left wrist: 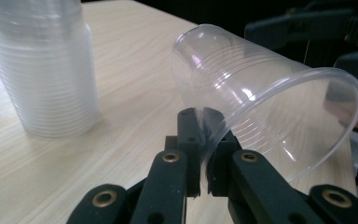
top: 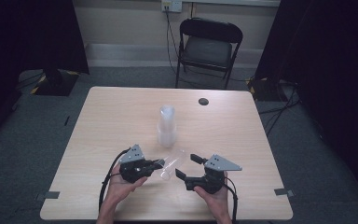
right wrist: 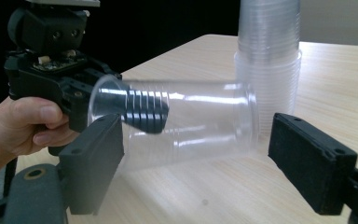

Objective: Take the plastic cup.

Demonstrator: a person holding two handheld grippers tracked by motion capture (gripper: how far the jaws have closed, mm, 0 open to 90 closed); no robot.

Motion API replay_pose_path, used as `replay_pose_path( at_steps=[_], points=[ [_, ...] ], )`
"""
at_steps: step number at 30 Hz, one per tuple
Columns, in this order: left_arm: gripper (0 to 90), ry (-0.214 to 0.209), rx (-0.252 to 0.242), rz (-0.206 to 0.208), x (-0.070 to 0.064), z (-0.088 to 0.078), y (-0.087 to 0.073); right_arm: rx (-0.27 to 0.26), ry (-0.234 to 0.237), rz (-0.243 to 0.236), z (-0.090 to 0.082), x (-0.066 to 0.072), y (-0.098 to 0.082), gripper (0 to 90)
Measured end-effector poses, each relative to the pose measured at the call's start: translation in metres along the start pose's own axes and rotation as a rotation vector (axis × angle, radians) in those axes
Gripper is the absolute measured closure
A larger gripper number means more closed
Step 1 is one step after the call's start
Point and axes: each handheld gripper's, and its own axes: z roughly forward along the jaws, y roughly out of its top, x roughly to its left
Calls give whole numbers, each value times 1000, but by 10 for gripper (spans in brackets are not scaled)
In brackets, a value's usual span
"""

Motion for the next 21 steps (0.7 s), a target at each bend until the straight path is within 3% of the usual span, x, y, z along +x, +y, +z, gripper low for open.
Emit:
replay_pose_path(
  at_steps=[7, 10, 12, 13, 21],
  points=[
    [869, -33, 58, 14, 4, 3, 8, 26, 4, -56, -2, -1, 2, 167],
    [869, -59, 94, 32, 4, 2, 15, 63, 47, -77, 2, -5, 4, 132],
    [869, -66, 105, 33, 4, 2, 17, 89, 43, -104, 5, -5, 6, 131],
    [868, -81, 142, 52, 4, 3, 18, 95, 36, -122, 6, -4, 7, 131],
    [868, -106, 162, 33, 9, 4, 17, 111, 70, -204, 13, 4, 6, 128]
  ],
)
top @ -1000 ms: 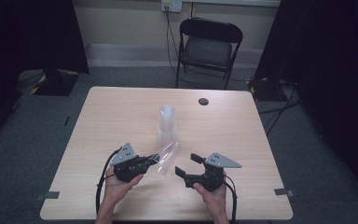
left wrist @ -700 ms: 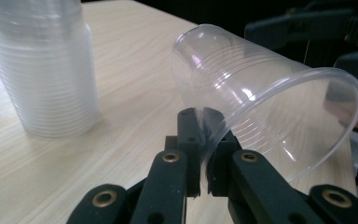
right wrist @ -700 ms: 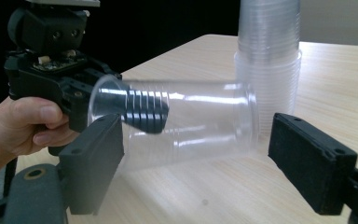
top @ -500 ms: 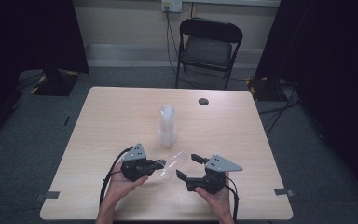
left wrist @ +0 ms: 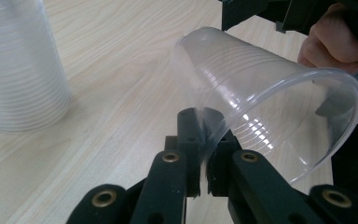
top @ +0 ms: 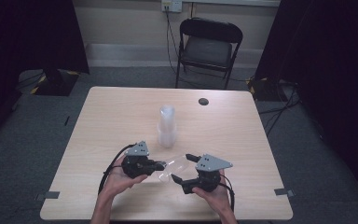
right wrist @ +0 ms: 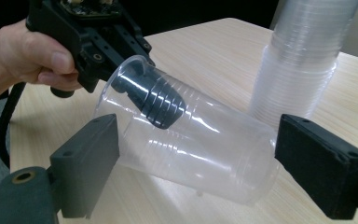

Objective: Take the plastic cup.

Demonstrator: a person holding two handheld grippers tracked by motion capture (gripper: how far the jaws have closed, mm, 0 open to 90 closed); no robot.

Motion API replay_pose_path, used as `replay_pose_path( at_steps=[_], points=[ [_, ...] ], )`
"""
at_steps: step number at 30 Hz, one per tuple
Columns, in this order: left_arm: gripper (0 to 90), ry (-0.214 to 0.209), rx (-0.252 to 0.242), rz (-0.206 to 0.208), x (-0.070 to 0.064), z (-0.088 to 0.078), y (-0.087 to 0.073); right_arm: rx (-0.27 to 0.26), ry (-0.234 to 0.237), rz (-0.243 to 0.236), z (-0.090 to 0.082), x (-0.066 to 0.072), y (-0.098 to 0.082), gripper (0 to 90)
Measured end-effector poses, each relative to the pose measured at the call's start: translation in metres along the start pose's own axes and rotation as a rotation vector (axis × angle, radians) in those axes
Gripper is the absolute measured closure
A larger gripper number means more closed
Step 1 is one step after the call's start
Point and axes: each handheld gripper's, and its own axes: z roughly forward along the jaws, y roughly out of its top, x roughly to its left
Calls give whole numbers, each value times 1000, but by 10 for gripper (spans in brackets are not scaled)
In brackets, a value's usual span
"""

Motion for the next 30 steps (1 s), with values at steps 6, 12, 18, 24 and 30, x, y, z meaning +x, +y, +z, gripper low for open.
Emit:
replay_pose_path(
  at_steps=[6, 12, 18, 24, 30],
  points=[
    [869, -11, 14, -2, 2, -2, 2, 1, 7, -32, 2, 1, 2, 129],
    [869, -3, 33, 6, 2, -5, 10, 2, 34, -58, 4, 3, 5, 123],
    [870, 1, 13, -30, 6, -6, 11, 40, 29, -103, 10, 7, 3, 98],
    [870, -5, 1, -70, 9, -4, 12, 99, -15, -163, 20, 11, 2, 88],
    [869, -13, 2, -94, 7, 1, 15, 144, -49, -209, 31, 16, 3, 91]
  ],
)
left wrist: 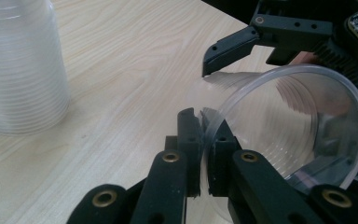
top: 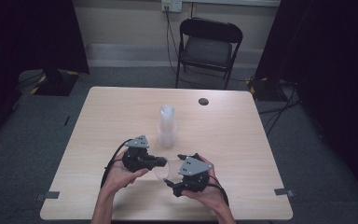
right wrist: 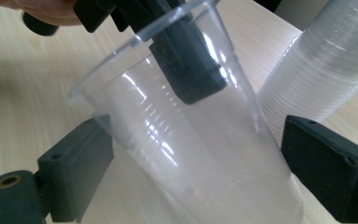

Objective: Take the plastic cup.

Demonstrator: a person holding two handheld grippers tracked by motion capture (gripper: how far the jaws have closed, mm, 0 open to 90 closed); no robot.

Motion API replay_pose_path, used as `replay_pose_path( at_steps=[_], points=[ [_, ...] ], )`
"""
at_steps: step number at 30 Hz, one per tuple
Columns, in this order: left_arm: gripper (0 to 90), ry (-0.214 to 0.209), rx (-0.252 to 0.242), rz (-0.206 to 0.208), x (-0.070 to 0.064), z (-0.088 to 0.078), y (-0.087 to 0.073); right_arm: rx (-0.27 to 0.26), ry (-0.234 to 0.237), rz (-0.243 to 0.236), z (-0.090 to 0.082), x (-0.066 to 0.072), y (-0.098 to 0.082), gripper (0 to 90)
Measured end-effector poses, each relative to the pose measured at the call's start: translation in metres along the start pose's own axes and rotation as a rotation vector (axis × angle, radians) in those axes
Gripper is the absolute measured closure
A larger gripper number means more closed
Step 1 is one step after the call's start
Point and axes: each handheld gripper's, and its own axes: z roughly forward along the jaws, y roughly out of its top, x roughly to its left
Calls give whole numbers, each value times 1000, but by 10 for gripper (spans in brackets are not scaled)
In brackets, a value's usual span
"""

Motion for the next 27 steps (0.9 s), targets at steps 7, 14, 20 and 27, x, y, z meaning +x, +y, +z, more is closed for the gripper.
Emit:
replay_pose_path(
  at_steps=[7, 14, 20, 27],
  points=[
    [868, -11, 7, 15, -3, 5, 1, 8, -23, -29, 0, 5, 3, 117],
    [865, -19, 47, 10, -6, 14, 2, 39, -9, -70, 6, 10, 5, 160],
    [854, -10, 77, -8, -5, 17, 2, 33, -26, -94, 5, 12, 6, 186],
    [829, 17, 117, -26, -4, 20, 1, 5, -24, -104, 4, 15, 9, 225]
  ],
)
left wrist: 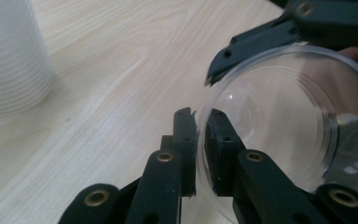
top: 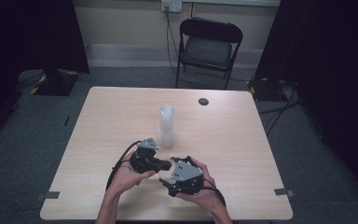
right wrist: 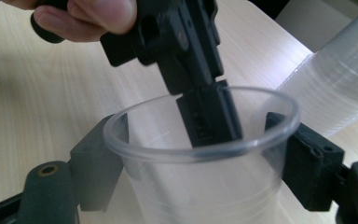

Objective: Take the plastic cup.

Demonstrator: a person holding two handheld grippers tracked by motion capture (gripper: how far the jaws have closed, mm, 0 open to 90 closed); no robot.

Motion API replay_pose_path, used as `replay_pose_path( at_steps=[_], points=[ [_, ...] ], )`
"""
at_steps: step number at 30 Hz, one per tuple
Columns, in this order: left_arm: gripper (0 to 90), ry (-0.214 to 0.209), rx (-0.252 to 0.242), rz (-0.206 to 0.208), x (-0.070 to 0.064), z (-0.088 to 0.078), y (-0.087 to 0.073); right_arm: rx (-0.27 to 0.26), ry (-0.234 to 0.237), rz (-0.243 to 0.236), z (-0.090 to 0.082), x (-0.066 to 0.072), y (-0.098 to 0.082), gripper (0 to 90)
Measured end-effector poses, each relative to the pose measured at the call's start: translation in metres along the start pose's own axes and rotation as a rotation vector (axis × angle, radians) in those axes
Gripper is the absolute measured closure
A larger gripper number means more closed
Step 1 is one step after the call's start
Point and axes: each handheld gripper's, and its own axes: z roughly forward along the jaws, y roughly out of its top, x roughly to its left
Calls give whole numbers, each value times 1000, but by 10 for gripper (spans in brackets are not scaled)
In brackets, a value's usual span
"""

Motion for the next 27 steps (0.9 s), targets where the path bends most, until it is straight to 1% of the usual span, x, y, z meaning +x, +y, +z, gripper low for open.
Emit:
replay_pose_path(
  at_steps=[1, 2, 3, 4, 5, 9, 12, 16, 18, 23, 24, 26, 27],
  points=[
    [828, 0, -3, 0, -1, 0, 0, -3, 0, 0, 0, 0, 0, 231],
    [829, 0, -9, -5, -1, 0, 0, -5, 1, -3, 0, 0, 0, 256],
    [829, 3, -3, 2, -1, -1, 1, -5, 1, -3, 0, 0, 0, 256],
    [829, -1, -17, -6, -1, -1, 1, -10, 1, -3, 0, 1, 1, 258],
    [829, -8, -18, -9, -1, -2, 1, -17, -1, -4, -1, 1, 1, 262],
    [826, -1, -12, -9, -2, -2, 1, -18, -7, -11, -2, 2, 2, 268],
    [821, 7, -18, 4, -3, -2, 1, -27, 4, 0, -3, 0, 1, 283],
    [816, 15, -35, 1, -4, -3, 0, -38, 9, 13, -4, -1, 1, 284],
    [816, 17, -45, 2, -3, -4, 0, -47, 16, 31, -4, -3, 0, 285],
    [811, 18, -68, -17, -4, -4, 0, -55, 5, 43, -4, -4, 1, 288],
    [808, 26, -76, -27, -4, -4, 1, -57, -1, 49, -4, -5, 1, 290],
    [809, 25, -83, -32, -4, -4, 1, -59, -6, 54, -4, -5, 1, 290],
    [809, 28, -84, -26, -4, -4, 1, -61, -4, 57, -5, -6, 1, 291]
  ],
)
